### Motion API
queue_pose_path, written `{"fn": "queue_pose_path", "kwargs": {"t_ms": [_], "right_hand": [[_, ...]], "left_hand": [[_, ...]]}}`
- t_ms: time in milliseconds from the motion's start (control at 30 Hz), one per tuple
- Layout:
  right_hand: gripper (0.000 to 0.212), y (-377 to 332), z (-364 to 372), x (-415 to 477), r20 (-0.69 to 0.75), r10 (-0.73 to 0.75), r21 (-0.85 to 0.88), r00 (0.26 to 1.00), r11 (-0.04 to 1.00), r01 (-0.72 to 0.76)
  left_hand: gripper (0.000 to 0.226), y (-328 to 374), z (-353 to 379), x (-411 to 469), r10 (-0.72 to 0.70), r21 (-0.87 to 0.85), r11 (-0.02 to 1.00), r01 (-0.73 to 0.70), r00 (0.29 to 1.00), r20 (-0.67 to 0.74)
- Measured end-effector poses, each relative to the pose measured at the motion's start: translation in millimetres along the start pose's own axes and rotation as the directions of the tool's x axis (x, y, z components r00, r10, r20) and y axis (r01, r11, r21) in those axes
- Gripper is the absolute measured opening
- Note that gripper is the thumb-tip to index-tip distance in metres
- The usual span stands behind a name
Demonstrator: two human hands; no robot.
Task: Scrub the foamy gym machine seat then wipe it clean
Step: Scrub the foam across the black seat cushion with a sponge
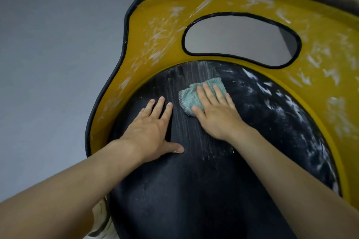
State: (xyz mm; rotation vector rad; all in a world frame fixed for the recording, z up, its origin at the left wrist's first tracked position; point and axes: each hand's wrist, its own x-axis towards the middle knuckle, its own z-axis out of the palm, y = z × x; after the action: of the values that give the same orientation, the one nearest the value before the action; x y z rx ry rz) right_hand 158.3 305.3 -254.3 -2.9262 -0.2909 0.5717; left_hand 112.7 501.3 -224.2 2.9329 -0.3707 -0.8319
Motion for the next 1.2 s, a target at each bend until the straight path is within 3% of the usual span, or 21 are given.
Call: {"fn": "queue_pose_path", "kwargs": {"t_ms": [200,367,533,700,833,900,1033,1200], "right_hand": [[0.065,54.9,-19.1,25.3,-0.040,0.194,-0.058,0.980,0.979,-0.196],[0.069,38.4,-25.1,70.0,-0.061,0.289,-0.063,0.955,0.954,-0.293],[0.068,-25.0,-21.9,89.2,-0.066,0.117,-0.138,0.991,0.982,-0.126],[0.065,-102.9,0.3,67.2,-0.015,-0.285,-0.080,0.958,0.956,0.283],[0.062,-83.7,-1.7,70.6,-0.001,-0.326,-0.022,0.945,0.945,0.326],[0.062,-64.8,-7.9,73.6,0.003,-0.268,-0.025,0.963,0.963,0.268],[0.062,14.8,-23.9,71.1,-0.079,0.007,-0.050,0.997,0.999,-0.011],[0.064,116.1,-27.3,21.1,-0.110,0.283,-0.071,0.953,0.954,-0.291]], "left_hand": [[0.115,-9.3,14.2,-10.6,0.039,0.018,0.999,-0.038,0.998,-0.052],[0.112,-21.6,24.7,-14.5,0.096,0.022,0.995,-0.094,0.989,-0.109],[0.111,-20.7,25.8,-11.2,0.108,0.030,0.994,-0.105,0.989,-0.099],[0.109,-21.9,27.6,-9.6,0.125,0.005,0.992,-0.125,0.984,-0.126],[0.111,-18.9,23.6,-10.5,0.110,0.025,0.994,-0.109,0.990,-0.087],[0.114,-16.4,19.0,-9.4,0.092,0.053,0.995,-0.090,0.995,-0.045],[0.119,-7.2,9.8,-0.2,0.055,0.047,0.997,-0.055,0.998,-0.003],[0.122,11.0,3.3,21.2,0.054,0.033,0.998,-0.053,0.998,-0.025]]}}
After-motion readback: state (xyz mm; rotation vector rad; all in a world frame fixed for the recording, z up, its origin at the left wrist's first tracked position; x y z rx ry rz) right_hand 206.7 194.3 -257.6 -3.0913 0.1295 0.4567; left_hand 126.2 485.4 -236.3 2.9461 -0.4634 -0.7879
